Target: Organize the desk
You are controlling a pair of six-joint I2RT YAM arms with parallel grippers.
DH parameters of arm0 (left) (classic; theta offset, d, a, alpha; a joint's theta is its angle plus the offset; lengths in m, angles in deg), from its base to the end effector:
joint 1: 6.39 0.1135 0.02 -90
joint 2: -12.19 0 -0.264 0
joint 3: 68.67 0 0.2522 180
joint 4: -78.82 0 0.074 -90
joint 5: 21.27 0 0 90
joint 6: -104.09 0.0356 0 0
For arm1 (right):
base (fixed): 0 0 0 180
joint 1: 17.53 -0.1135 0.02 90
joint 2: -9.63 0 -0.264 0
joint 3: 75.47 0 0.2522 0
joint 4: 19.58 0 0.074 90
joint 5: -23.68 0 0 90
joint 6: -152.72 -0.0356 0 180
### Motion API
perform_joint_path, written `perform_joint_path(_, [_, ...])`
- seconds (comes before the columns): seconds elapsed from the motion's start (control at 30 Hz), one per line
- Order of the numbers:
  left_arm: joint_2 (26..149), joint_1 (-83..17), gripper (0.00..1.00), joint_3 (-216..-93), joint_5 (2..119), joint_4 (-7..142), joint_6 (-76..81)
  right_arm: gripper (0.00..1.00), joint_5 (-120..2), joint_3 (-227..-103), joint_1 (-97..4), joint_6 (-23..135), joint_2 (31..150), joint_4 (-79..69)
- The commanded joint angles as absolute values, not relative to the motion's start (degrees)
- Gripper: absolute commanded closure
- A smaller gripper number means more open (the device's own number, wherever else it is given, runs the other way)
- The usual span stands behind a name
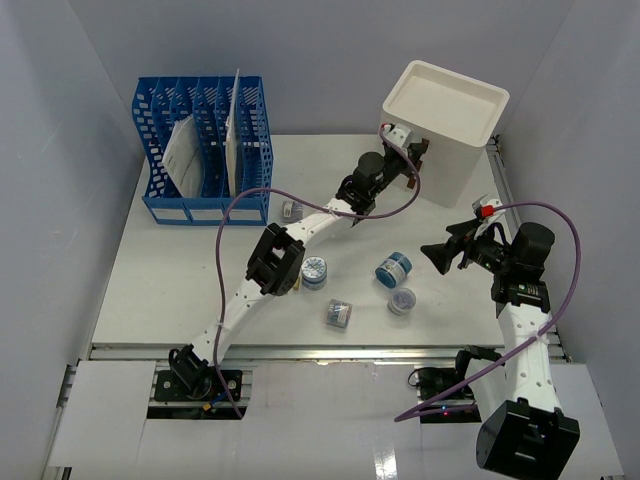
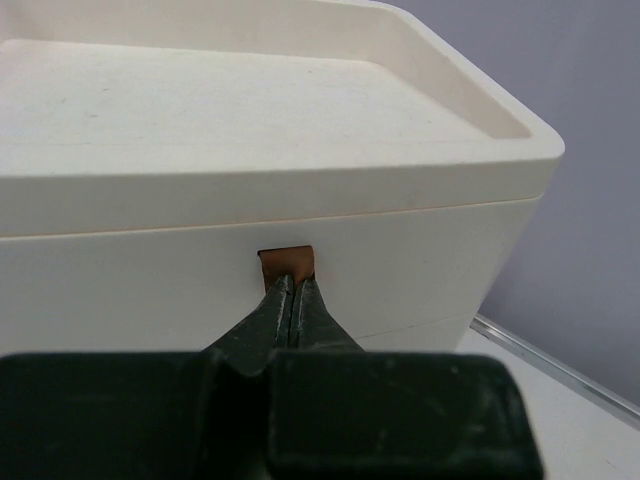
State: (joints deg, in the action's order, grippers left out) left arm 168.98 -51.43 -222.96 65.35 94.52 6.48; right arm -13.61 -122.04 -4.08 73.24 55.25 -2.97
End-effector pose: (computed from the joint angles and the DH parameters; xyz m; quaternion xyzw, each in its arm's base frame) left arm 0.4375 -0.4411 0.2316 0.2211 0.5806 -0.3638 0.6940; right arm 0.1812 -0.0142 0.2806 -0.2499 0.7206 0.2336 0.6030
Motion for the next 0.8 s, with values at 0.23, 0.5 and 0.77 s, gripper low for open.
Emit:
perform_joint_path(0.23, [159.6, -52.6, 1.00, -214.1, 65.0, 97.7, 6.0, 0.02, -13.5, -121.2, -4.3, 72.7, 53.7, -5.1])
perform_joint_path(0.5, [136.9, -53.3, 1.00, -176.9, 65.4, 111.4, 5.2, 0.02, -15.1, -120.8, -4.3, 74.3, 53.2, -5.1])
perform_joint_path(0.77, [126.7, -53.6, 0.99, -161.7, 65.0, 113.3, 3.1, 0.02, -10.8, -121.2, -4.1, 79.2, 53.1, -1.8])
